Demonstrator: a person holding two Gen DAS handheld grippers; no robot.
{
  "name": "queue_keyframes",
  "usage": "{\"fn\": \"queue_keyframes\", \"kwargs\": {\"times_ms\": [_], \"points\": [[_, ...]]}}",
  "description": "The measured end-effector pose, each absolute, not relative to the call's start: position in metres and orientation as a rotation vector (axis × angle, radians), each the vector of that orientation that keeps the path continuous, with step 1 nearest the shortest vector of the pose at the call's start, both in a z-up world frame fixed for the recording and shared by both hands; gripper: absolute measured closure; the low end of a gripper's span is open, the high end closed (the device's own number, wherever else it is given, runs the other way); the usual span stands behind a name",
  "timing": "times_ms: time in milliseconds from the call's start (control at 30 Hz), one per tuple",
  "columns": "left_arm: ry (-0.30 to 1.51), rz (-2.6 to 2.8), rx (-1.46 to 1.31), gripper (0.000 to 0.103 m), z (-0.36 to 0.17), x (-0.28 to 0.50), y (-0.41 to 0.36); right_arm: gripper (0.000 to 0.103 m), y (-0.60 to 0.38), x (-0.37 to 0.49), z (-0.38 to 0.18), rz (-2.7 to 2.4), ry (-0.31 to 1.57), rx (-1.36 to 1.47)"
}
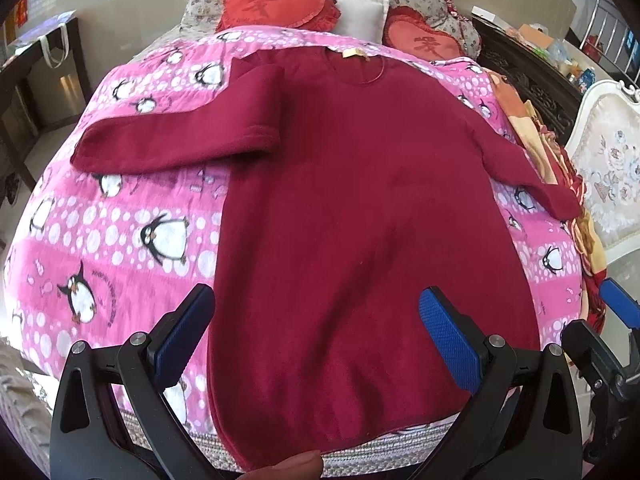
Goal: Fold small clothes
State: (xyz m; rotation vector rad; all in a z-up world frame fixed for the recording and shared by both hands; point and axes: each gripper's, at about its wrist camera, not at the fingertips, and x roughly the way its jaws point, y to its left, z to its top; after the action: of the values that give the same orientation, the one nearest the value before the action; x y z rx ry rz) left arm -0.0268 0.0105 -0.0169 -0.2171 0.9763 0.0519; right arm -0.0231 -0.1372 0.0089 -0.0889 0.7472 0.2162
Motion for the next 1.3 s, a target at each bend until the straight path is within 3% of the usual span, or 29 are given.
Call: {"fn": "queue_keyframes", "kwargs": {"times_ms": [967,1300], "points": [[1.019,0.038,-0.228,0.000,-0.043,-0.047,0.007,0.006,-0.139,-0.045,-0.010,0.226,0.729,-0.033],[0.977,0.112,-0.183,0.000,-0.036,-0.025,0.027,0.006,-0.133,0.001,0.012,0.202,0.622,-0.084]]}}
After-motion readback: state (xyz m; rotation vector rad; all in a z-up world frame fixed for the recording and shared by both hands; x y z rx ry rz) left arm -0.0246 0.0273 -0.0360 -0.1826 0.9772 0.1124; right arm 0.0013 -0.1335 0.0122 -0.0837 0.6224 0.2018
